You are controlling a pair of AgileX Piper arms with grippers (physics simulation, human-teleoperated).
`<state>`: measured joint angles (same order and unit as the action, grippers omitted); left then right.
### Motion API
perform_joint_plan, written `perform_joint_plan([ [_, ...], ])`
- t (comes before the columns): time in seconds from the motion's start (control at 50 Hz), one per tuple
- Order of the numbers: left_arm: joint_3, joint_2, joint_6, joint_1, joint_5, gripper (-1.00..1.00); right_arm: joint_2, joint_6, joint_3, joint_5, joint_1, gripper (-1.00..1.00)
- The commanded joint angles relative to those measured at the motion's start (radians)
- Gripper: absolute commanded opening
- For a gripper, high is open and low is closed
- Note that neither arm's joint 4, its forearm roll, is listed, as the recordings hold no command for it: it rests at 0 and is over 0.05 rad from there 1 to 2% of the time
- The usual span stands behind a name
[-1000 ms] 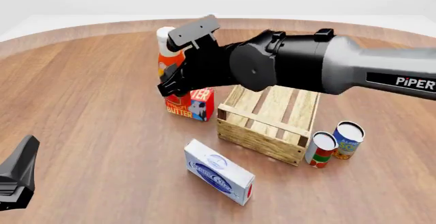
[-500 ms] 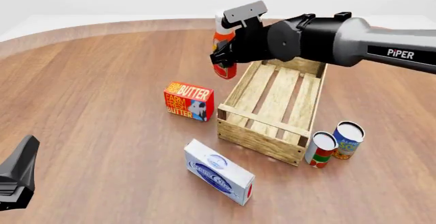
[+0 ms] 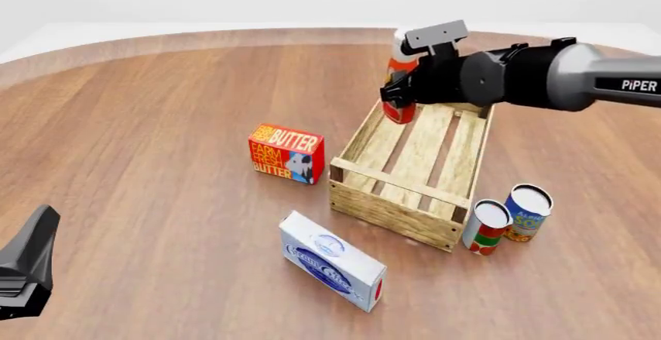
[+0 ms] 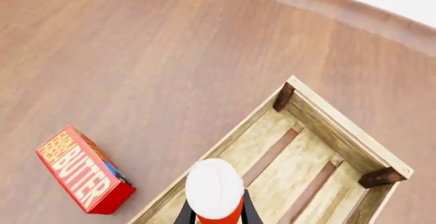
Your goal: Pick up the ketchup, and put it in the wooden tray.
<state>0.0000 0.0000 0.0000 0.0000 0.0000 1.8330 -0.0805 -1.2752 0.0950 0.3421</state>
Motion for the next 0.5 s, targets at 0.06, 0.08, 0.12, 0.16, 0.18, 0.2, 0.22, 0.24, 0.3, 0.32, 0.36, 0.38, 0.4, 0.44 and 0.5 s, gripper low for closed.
perform_joint_plan([
  [0.06,0.0,0.0,0.0,0.0,0.0,1.0,0.012,0.007,0.045,-0.053,-0.063,-1.0],
  [0.08,0.0,0.0,0.0,0.0,0.0,1.0,0.016,0.008,0.045,-0.054,-0.065,-1.0],
  [0.12,0.0,0.0,0.0,0.0,0.0,1.0,0.022,0.002,0.046,-0.057,-0.076,-1.0],
  [0.16,0.0,0.0,0.0,0.0,0.0,1.0,0.026,0.0,0.052,-0.066,-0.084,-1.0],
  [0.18,0.0,0.0,0.0,0.0,0.0,1.0,0.028,0.002,0.056,-0.07,-0.084,-1.0],
  [0.2,0.0,0.0,0.0,0.0,0.0,1.0,0.028,-0.001,0.056,-0.069,-0.086,-1.0],
  [0.22,0.0,0.0,0.0,0.0,0.0,1.0,0.028,0.001,0.057,-0.071,-0.088,-1.0],
  [0.24,0.0,0.0,0.0,0.0,0.0,1.0,0.03,0.003,0.059,-0.074,-0.089,-1.0],
  [0.3,0.0,0.0,0.0,0.0,0.0,1.0,0.037,0.0,0.074,-0.093,-0.095,-1.0],
  [0.32,0.0,0.0,0.0,0.0,0.0,1.0,0.037,0.002,0.077,-0.095,-0.095,-1.0],
  [0.36,0.0,0.0,0.0,0.0,0.0,1.0,0.041,0.003,0.086,-0.104,-0.1,-1.0],
  [0.38,0.0,0.0,0.0,0.0,0.0,1.0,0.043,0.005,0.087,-0.107,-0.1,-1.0],
  [0.4,0.0,0.0,0.0,0.0,0.0,1.0,0.048,0.005,0.094,-0.115,-0.104,-1.0],
  [0.44,0.0,0.0,0.0,0.0,0.0,1.0,0.049,0.008,0.103,-0.124,-0.105,-1.0],
  [0.5,0.0,0.0,0.0,0.0,0.0,1.0,0.053,0.006,0.112,-0.134,-0.108,-1.0],
])
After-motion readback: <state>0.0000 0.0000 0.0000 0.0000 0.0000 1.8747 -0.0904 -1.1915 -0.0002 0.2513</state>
